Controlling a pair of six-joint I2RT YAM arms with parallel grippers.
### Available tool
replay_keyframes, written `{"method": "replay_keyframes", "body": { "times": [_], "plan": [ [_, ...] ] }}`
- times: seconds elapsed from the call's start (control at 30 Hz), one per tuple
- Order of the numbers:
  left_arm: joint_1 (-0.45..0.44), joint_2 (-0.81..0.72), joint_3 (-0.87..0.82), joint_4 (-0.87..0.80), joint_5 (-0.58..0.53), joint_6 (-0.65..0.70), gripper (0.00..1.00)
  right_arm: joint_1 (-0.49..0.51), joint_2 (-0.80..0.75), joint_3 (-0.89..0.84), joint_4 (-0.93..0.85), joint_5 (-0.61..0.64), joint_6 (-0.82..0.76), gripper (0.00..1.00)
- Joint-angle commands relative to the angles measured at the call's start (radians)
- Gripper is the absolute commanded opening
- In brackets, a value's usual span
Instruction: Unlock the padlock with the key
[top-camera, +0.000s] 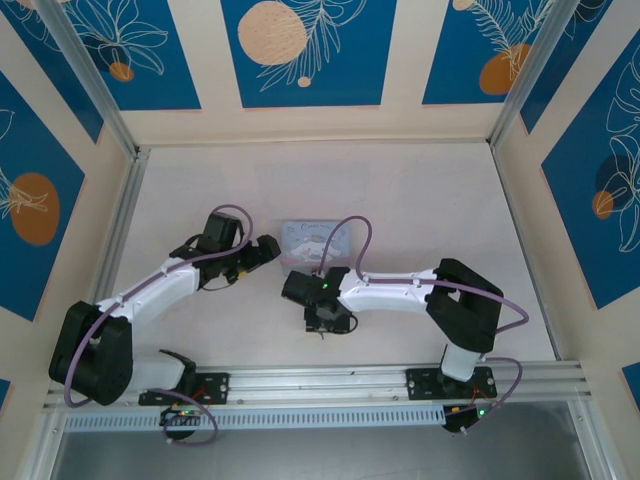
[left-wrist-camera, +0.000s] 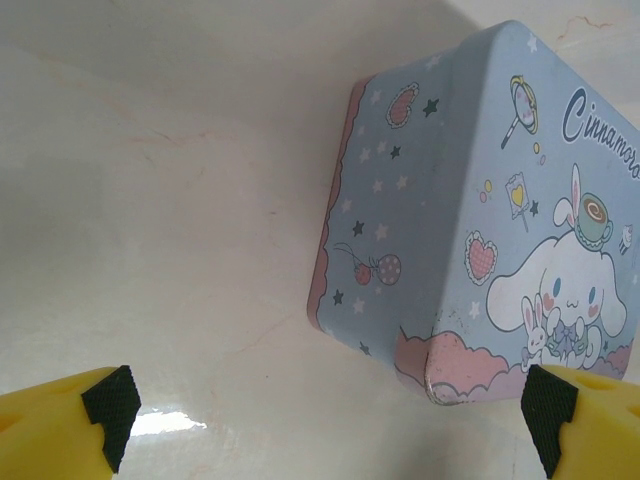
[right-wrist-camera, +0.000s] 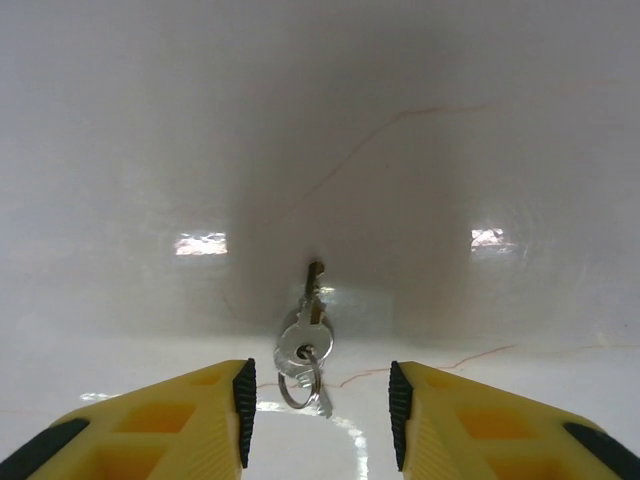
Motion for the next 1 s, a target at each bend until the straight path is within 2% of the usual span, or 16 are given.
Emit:
{"method": "replay_keyframes", "body": {
  "times": [0.0,0.4,0.57,0.7,0.87,0.97],
  "plan": [
    [-0.003,-0.013,0.024,-0.009,0.026,0.010,0.99,0.011,0.016,0.013,-0.023,0.006,0.035,0.40],
    [-0.003,0.010,0.043,-0.007,0.029,0.009,0.99,0.011,0.070,0.025,0.014,0.001,0.023,0.38],
    [-0.003,0.012,0.041,-0.007,0.028,0.009,0.99,0.012,0.085,0.022,0.021,-0.001,0.026,0.33],
    [-0.003,0.017,0.039,-0.005,0.032,0.008,0.99,0.011,0.088,0.022,0.022,0.000,0.023,0.24],
    [-0.004,0.022,0.038,-0.002,0.039,0.009,0.99,-0.001,0.059,0.008,0.017,0.024,0.004,0.01],
    [-0.003,0.024,0.040,-0.001,0.042,0.015,0.99,-0.025,0.009,-0.019,0.044,0.037,-0.038,0.00]
  ]
}}
